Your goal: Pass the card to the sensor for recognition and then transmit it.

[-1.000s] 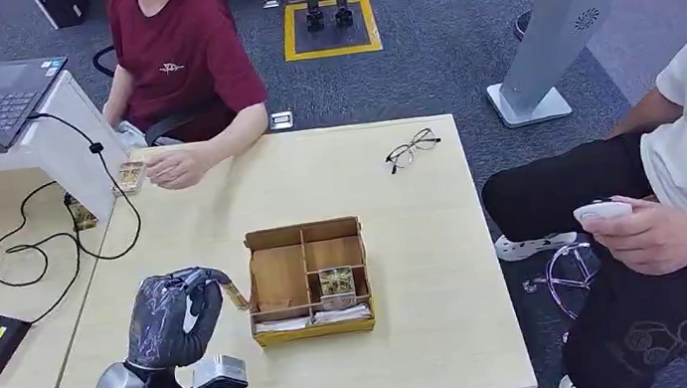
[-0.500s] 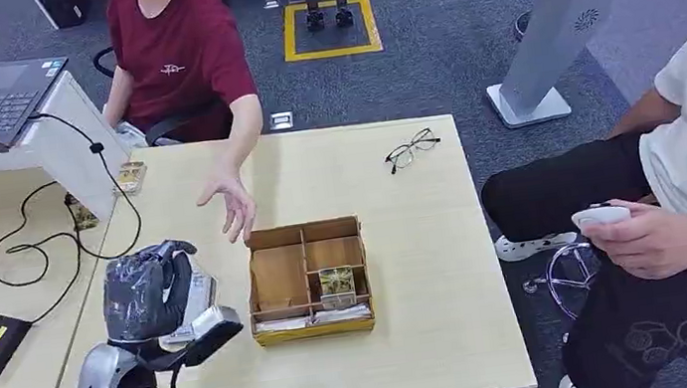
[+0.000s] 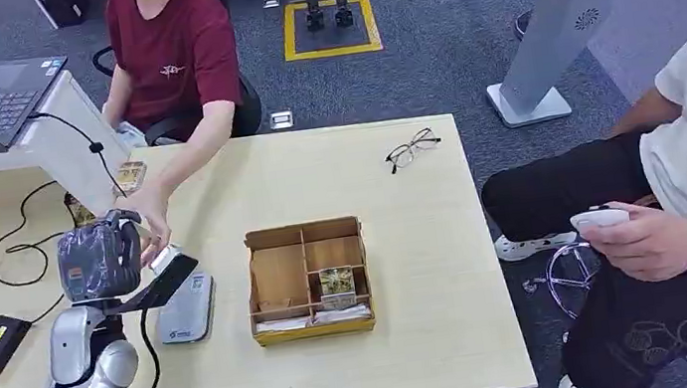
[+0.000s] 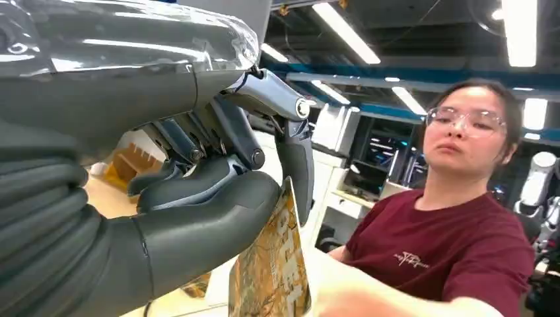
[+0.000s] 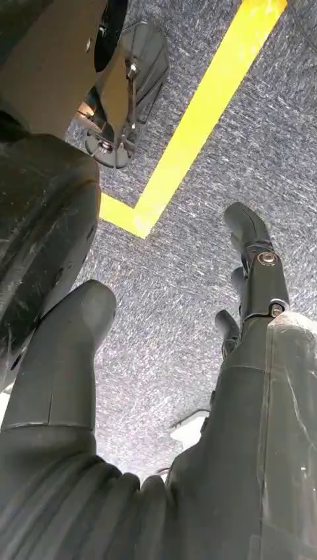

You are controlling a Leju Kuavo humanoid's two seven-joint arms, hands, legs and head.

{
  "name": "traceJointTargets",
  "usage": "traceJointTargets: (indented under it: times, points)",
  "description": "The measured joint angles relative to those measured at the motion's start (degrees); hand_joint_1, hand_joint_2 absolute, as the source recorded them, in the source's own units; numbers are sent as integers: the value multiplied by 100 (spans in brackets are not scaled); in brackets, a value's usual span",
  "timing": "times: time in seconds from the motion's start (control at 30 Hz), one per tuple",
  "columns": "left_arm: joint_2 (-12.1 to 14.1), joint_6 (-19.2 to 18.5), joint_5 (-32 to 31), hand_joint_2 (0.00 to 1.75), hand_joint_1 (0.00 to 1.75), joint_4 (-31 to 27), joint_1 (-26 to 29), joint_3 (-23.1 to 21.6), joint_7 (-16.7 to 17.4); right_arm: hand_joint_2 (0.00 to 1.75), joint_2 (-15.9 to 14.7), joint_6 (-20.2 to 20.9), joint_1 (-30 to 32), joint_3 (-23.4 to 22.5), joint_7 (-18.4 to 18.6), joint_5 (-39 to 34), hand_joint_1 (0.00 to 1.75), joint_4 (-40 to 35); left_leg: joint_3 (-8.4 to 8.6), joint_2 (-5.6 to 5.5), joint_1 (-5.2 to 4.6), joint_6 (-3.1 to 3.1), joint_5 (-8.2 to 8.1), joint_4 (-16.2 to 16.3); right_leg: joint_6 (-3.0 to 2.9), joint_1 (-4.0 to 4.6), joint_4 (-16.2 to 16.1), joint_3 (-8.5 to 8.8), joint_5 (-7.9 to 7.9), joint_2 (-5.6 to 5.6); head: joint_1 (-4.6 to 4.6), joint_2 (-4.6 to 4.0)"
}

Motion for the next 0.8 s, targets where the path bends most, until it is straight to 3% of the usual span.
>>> traceJointTargets:
  times: [0.53, 0.57, 0.6, 0.8]
  points:
    - [0, -26, 44, 175, 175, 140, -26, 20, 15, 175, 0, 17, -23, 17, 33, 11, 0, -2, 0, 0, 0, 0, 1, 0, 0, 0, 0, 0, 0, 0, 2, 0]
    - [0, -26, 50, 175, 129, 146, -26, 20, 15, 175, 0, 17, -23, 17, 33, 11, 0, -2, 0, 0, 0, 0, 1, 0, 0, 0, 0, -1, 0, 0, 0, 0]
    - [0, -26, 52, 175, 0, 155, -26, 20, 15, 175, 0, 15, -23, 18, 33, 11, 0, -2, 0, 0, 0, 0, 1, 0, 0, 0, 0, -1, 0, 0, 2, 0]
    - [-9, 29, 133, 175, 0, 179, -26, 24, -13, 175, 0, 17, -23, 17, 15, 11, 0, 0, -1, 0, 0, 0, 1, 0, 0, 0, 0, 0, 0, 0, 2, 0]
